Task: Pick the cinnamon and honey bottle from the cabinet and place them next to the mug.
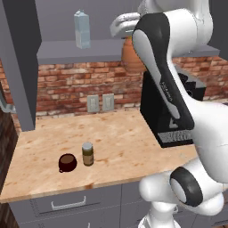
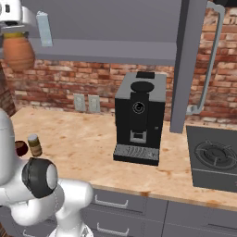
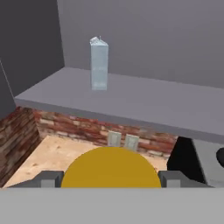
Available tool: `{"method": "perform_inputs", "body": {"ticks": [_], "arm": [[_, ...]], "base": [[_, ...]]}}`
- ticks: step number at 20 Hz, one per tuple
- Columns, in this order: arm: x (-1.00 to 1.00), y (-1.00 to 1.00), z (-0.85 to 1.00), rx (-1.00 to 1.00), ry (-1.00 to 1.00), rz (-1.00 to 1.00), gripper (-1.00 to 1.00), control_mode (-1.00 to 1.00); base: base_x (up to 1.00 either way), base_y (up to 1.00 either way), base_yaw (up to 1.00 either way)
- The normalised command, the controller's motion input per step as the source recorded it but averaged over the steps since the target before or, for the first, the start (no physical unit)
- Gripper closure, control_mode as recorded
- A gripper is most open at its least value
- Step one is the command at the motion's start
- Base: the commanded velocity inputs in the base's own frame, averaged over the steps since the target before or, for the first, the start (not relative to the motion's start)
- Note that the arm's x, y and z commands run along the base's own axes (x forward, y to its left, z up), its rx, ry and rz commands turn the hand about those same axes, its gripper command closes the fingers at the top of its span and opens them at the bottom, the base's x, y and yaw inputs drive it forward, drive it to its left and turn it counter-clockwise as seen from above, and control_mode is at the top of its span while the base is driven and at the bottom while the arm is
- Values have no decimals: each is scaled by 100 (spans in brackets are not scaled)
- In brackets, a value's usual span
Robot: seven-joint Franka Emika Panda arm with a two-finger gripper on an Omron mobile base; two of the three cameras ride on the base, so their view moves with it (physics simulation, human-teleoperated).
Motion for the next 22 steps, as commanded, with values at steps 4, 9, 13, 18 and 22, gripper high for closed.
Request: {"method": "perform_inputs", "body": {"ticks": [4, 9, 13, 18, 22], "arm": [[-60, -14, -66, 11, -21, 0, 100, -100], [-8, -2, -19, 7, -7, 5, 100, -100], [15, 0, -27, 5, 0, 20, 100, -100], [2, -18, -9, 0, 0, 29, 100, -100], [0, -26, 0, 0, 0, 27, 100, -100]], "base": [[0, 0, 0], [0, 0, 0], [0, 0, 0], [0, 0, 0], [0, 0, 0]]}}
